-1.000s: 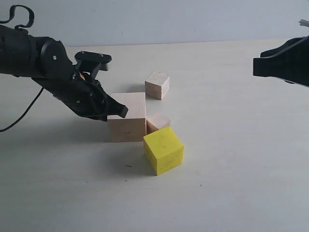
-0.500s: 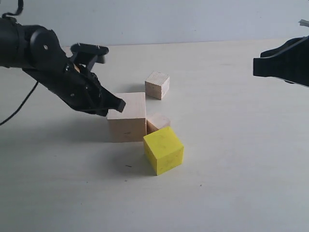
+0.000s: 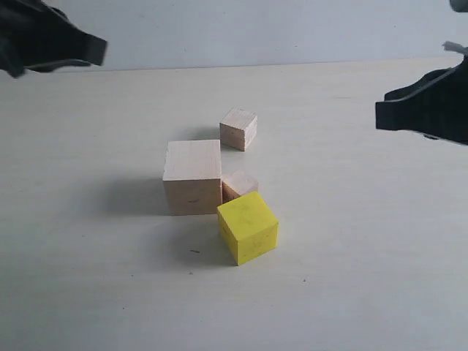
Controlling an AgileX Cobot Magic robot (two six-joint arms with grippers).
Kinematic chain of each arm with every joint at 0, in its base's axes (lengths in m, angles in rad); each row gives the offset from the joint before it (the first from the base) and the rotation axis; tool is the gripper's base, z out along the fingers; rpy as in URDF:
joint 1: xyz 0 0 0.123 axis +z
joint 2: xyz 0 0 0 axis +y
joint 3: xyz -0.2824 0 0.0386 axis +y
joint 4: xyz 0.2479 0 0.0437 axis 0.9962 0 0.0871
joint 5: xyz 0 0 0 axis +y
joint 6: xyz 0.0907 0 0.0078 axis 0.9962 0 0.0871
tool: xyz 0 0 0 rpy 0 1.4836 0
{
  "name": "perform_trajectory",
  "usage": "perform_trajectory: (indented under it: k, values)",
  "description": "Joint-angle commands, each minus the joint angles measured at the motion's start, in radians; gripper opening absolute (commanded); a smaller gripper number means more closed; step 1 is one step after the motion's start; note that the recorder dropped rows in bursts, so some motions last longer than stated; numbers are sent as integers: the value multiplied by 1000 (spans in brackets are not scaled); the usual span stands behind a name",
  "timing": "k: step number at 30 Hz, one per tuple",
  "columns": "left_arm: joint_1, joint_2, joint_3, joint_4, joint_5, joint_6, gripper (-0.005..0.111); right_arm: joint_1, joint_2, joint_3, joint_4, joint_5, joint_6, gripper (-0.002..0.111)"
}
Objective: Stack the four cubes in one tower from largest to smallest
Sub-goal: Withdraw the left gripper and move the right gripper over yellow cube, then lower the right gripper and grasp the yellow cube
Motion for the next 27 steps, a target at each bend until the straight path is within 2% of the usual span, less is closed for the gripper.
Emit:
perform_trajectory:
  k: [1,5,11,13,15,16,21,23,27]
  values:
    - [3,-256,110,39,75,-24,0,114,6,-16,133,6,-243,0]
    - [3,-475,215,138,153,-90,0,165,123,-86,147,105,-252,0]
    - [3,-539,374,161,139,-109,0,165,441,-185,234,200,-265,1]
    - [3,-539,410,161,99,-105,0,165,498,-197,320,219,-365,9]
    - [3,-539,442,165,32,-105,0,165,520,-203,402,214,-473,22]
    - [3,-536,454,165,-3,-105,0,165,527,-214,419,220,-509,33]
    - [3,-530,455,162,-15,-105,0,165,542,-255,426,230,-543,67]
    - [3,-530,455,161,-15,-107,0,165,556,-269,434,241,-543,73]
    - [3,-530,455,156,-17,-107,0,165,597,-300,477,266,-543,74]
